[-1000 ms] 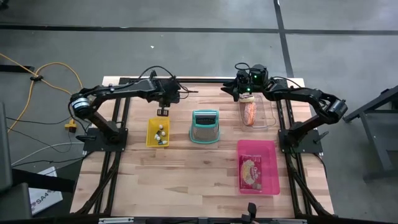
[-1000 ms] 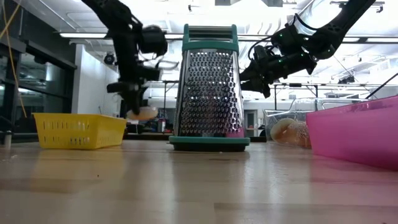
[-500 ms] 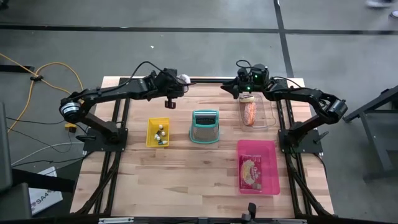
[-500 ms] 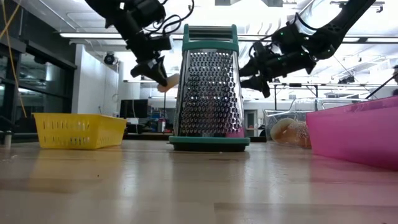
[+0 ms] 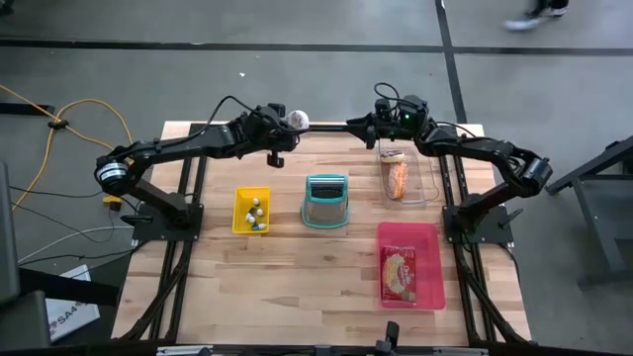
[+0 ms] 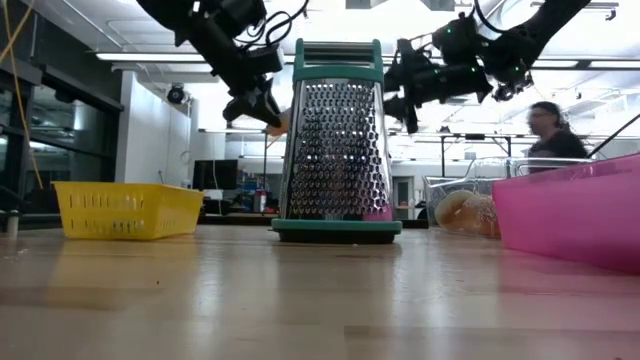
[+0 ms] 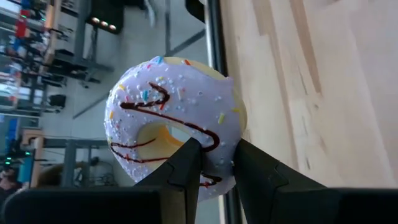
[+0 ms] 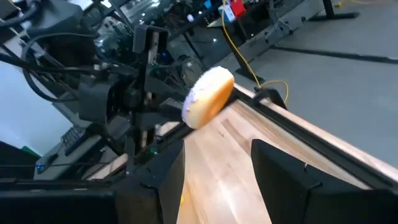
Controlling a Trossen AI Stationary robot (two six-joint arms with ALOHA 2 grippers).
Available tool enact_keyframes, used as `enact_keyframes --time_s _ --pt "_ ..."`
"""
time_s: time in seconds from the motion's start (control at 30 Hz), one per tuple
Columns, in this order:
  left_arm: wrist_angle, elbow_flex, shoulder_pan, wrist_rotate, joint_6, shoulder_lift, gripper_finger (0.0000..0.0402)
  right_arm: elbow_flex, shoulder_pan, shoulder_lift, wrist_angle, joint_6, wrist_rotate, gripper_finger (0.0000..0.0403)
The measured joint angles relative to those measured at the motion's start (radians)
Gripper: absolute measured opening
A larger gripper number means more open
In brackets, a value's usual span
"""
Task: Pick & Place Food Item
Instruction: Put the purple donut into the transparent bin
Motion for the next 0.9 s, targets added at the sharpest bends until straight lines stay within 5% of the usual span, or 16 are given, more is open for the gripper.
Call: enact_keyframes --time_s 0.9 --pt "0.161 -0.001 -0.03 -0.002 0.066 0.005 0.0082 0.081 0.053 0.0 0.0 0.011 0.131 0.0174"
